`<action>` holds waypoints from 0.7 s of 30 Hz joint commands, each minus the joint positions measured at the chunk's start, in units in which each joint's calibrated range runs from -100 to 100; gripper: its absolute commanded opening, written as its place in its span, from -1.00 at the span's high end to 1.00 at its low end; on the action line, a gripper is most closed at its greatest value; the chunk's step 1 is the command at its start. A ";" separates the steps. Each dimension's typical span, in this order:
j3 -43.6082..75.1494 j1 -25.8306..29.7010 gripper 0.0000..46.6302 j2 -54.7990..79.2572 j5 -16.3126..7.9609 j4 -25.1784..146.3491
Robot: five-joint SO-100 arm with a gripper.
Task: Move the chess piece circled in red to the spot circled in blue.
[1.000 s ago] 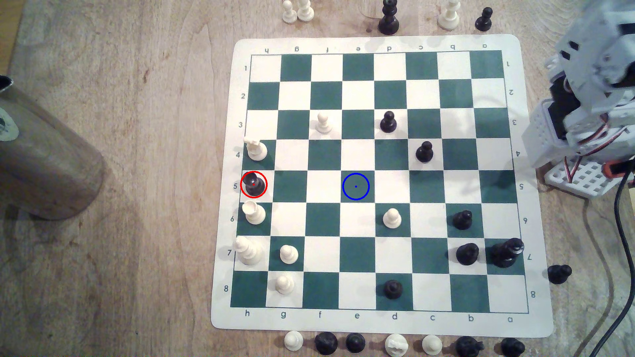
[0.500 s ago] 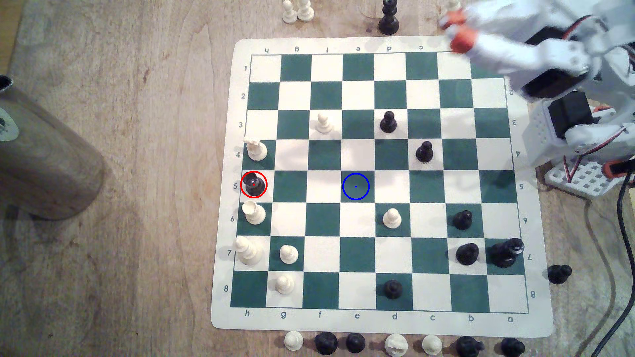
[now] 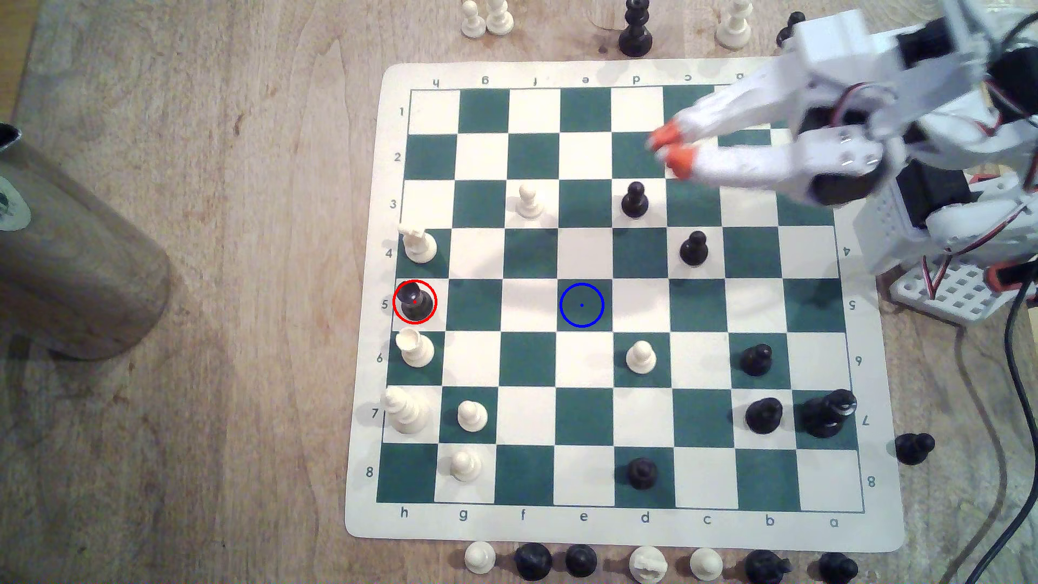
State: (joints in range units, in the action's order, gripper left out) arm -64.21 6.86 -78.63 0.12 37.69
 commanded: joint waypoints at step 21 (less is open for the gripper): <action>51.97 -2.13 0.59 61.49 -6.25 3.75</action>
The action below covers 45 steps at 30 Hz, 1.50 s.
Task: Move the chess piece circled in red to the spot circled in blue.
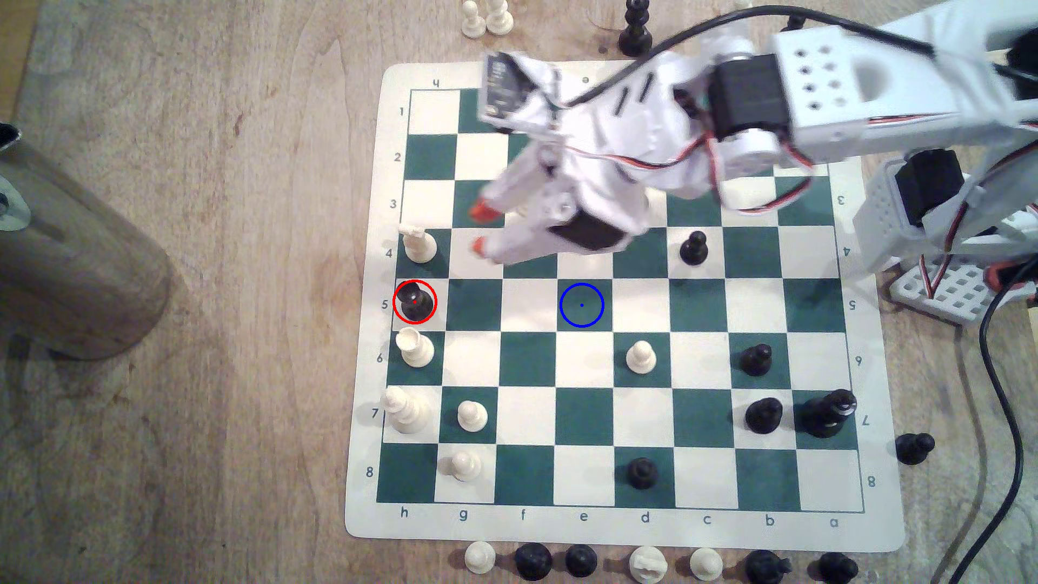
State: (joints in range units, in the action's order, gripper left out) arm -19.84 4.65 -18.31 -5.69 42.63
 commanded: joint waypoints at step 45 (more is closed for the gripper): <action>30.08 -1.40 0.38 38.17 -3.66 -8.80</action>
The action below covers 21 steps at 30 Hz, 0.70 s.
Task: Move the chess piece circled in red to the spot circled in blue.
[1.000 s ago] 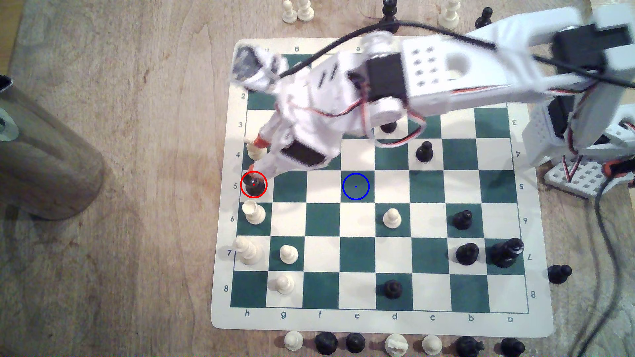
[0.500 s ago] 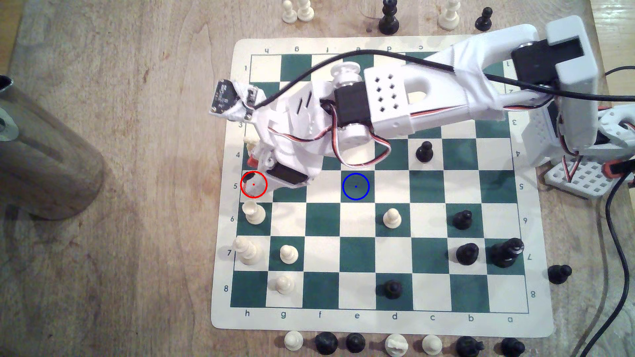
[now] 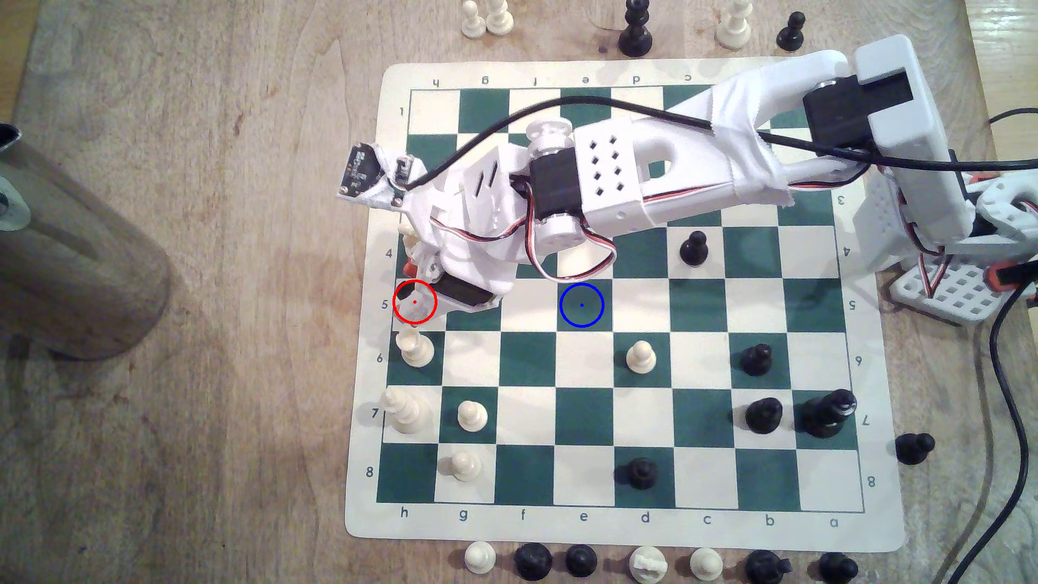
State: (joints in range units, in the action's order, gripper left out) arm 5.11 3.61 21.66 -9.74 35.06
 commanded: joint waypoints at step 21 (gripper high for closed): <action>5.14 -0.84 0.40 2.11 0.68 -4.27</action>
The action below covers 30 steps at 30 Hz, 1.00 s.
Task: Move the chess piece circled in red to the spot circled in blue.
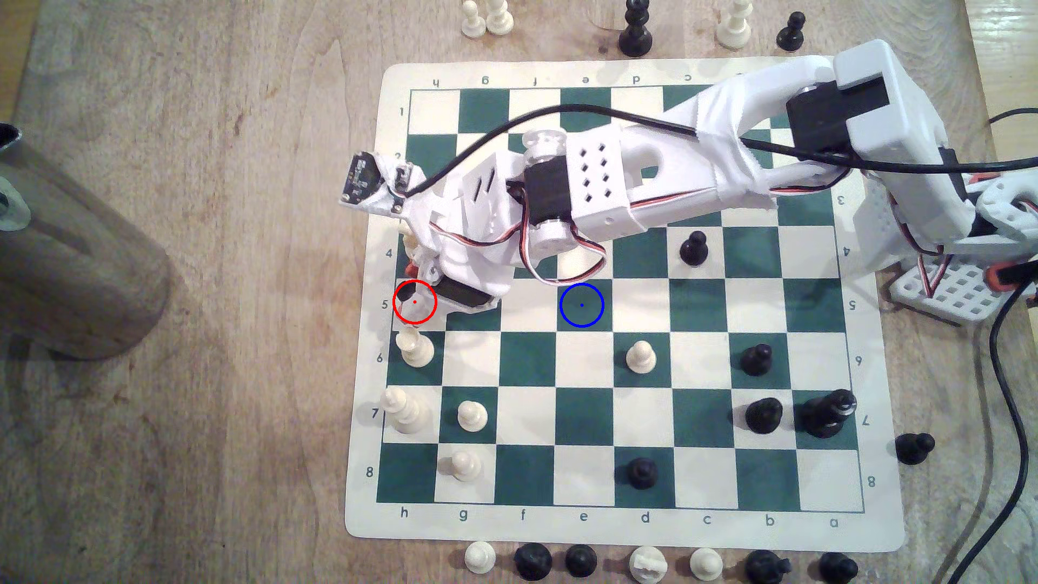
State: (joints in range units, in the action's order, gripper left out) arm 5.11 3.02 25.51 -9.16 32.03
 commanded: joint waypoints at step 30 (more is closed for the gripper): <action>-6.10 0.69 0.99 -23.22 -0.15 -3.45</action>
State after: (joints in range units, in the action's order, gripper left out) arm 2.12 2.73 18.14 -9.74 30.04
